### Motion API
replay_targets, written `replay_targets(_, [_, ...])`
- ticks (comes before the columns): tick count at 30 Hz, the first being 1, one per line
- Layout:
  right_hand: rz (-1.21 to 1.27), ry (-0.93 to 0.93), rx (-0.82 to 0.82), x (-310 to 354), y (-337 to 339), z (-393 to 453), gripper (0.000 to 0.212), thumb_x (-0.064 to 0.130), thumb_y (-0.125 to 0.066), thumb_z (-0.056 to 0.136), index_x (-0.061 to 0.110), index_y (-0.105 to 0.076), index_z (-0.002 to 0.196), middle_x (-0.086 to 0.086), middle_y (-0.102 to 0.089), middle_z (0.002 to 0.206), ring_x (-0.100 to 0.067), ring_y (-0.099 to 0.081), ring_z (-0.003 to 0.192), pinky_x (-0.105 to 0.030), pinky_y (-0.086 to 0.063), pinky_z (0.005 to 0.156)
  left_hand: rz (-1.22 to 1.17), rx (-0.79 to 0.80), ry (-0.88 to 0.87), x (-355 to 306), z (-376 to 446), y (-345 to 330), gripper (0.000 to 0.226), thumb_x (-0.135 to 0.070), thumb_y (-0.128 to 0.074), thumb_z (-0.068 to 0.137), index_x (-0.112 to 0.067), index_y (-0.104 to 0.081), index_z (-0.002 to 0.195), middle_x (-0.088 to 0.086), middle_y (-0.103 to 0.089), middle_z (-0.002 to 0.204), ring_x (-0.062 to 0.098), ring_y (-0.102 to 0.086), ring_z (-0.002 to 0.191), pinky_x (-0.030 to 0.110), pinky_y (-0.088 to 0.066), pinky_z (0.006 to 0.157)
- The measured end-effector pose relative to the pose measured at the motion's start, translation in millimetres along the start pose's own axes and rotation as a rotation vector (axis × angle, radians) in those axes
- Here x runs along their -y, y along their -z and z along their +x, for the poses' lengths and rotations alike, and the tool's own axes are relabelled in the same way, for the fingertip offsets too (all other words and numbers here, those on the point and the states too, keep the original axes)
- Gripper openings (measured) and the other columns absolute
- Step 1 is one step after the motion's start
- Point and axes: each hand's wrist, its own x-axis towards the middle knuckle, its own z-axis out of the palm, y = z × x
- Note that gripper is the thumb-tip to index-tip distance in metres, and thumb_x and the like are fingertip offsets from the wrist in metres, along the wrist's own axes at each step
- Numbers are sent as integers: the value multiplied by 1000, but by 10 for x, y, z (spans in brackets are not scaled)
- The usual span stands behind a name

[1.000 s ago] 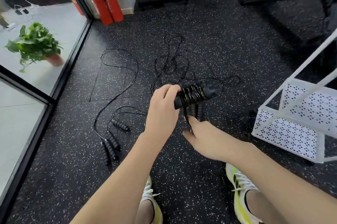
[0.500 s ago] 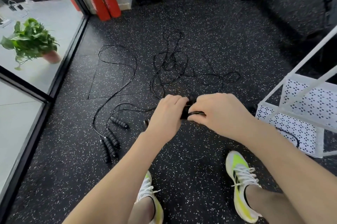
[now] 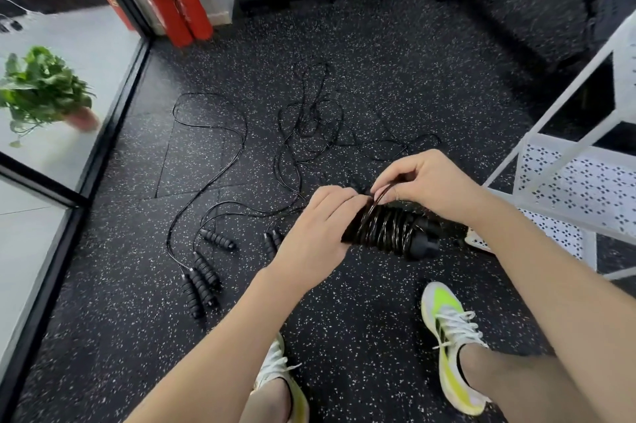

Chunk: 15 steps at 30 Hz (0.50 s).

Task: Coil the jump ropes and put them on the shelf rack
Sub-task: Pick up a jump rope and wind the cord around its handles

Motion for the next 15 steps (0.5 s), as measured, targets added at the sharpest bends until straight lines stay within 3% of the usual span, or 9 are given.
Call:
replay_targets(2, [46, -35, 107, -27, 60, 7, 15, 7, -84, 74, 12, -81, 87, 4, -77, 80, -4, -68, 77, -19, -52, 77, -24, 6, -37, -26, 2, 20, 43, 11, -72, 83, 2, -65, 124, 13, -65, 120, 33, -54, 114, 42, -44, 107])
replay_targets(5, [61, -151, 313, -93, 150, -31, 20, 18, -85, 70, 16, -80, 89, 3, -73, 79, -11, -62, 75, -33, -49, 75, -43, 34, -124, -93, -18, 27, 38, 10, -68, 85, 4, -65, 123, 13, -65, 120, 33, -56, 115, 43, -44, 108])
replay_targets(7, [136, -194, 383, -144, 216, -52, 19, 14, -87, 68, 16, -79, 86, 1, -68, 72, -12, -56, 67, -29, -44, 69, -49, 32, -147, -119, -33, 38, 35, 5, -60, 90, 4, -65, 124, 13, -65, 121, 32, -55, 116, 43, -43, 110])
replay_targets(11, [352, -166, 283, -174, 269, -36, 8, 8, -83, 71, 10, -78, 77, -2, -62, 61, -10, -49, 56, -20, -43, 58, -73, -27, -107, -119, -31, 63, 34, 2, -53, 94, 6, -65, 126, 14, -65, 122, 33, -54, 117, 43, -44, 108])
replay_targets(15, [439, -148, 198, -206, 157, -8, 12, 16, -69, 79, 11, -79, 81, -4, -67, 68, -11, -52, 60, -19, -48, 62, -98, -84, -83, -124, -7, 44, 39, 12, -63, 87, 7, -64, 127, 15, -65, 123, 36, -56, 116, 45, -45, 106])
